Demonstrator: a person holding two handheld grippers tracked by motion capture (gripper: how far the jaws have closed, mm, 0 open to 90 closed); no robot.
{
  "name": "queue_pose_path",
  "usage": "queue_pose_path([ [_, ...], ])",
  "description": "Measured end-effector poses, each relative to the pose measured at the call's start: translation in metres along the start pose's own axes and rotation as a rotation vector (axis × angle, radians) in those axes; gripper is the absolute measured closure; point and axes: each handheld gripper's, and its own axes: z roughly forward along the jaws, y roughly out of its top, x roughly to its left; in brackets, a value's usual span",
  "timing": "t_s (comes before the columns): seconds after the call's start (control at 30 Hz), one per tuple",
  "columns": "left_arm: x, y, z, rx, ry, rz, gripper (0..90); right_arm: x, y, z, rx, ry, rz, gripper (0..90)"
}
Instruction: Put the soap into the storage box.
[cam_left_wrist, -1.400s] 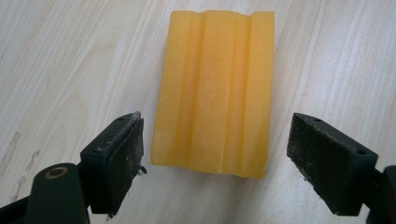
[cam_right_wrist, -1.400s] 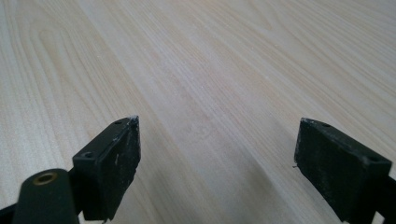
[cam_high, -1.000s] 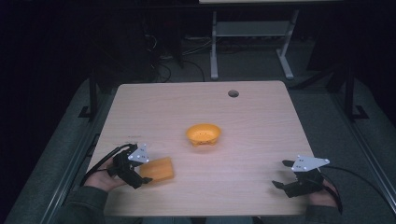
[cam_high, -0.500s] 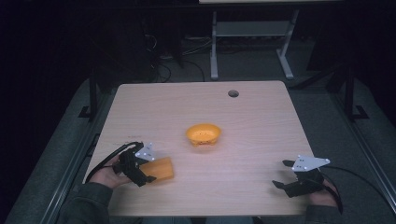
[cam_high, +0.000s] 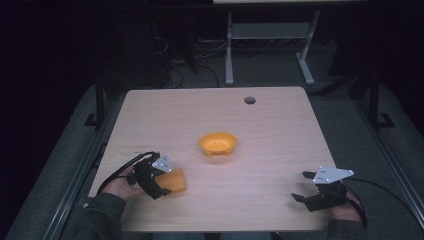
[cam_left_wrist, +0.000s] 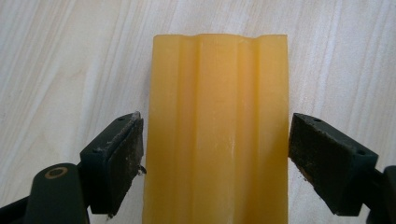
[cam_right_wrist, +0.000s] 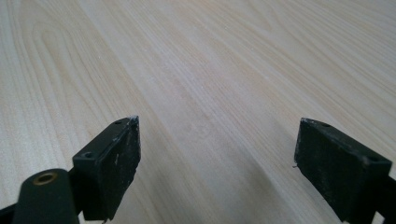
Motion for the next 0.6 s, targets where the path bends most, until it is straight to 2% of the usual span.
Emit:
queue_pose_path([
  [0.27, 0.000, 0.003, 0.007, 0.024, 0.002, 0.004, 18.0, 0.000, 0.000, 0.000, -0.001, 0.001, -0.001, 14.0],
  [0.6, 0.000, 0.008, 0.016, 0.046, -0.015, 0.006, 18.0, -0.001, 0.000, 0.000, -0.005, 0.002, -0.011, 14.0],
])
